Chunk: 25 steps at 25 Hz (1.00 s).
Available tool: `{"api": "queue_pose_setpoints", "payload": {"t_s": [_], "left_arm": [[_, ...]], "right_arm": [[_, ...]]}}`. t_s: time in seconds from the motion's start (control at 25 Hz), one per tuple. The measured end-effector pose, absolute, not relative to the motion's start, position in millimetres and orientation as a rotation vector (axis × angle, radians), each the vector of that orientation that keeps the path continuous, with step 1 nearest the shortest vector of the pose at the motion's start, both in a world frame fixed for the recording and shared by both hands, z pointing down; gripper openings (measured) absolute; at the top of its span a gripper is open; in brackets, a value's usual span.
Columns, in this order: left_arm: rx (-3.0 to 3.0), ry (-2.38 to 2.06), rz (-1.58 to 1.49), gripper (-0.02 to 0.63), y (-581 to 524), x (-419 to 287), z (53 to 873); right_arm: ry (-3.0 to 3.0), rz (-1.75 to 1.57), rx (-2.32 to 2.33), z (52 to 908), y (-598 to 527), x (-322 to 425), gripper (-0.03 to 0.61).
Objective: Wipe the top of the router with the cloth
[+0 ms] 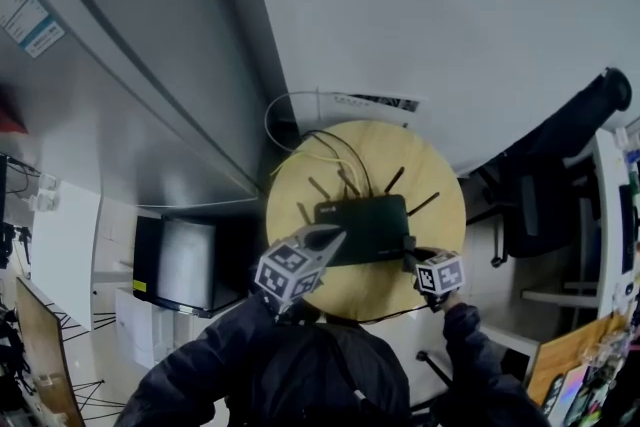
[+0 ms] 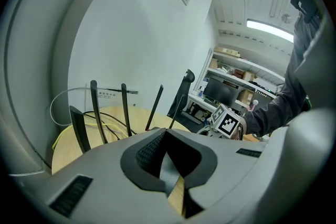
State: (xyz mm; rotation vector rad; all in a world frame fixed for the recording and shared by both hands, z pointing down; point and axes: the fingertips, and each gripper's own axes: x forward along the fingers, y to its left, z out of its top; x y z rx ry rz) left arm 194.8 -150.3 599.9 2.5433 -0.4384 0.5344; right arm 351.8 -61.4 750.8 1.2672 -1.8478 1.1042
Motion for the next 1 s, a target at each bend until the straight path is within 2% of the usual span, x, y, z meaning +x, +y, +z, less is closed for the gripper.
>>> {"api": "queue_pose_setpoints", "payload": {"t_s": [0.44, 1.0], "left_arm": [[2.526, -0.522, 0.545, 0.0, -148.8, 202.8, 595.6], [2.497, -0.606, 0.537, 0.0, -142.9, 199.9, 591.1]], "right_arm": [[-1.907, 0.891, 1.13, 764.1, -95.4, 401.2, 0.071], [-1.952, 0.56, 0.693, 798.4, -104.5, 383.5, 0.071]]}}
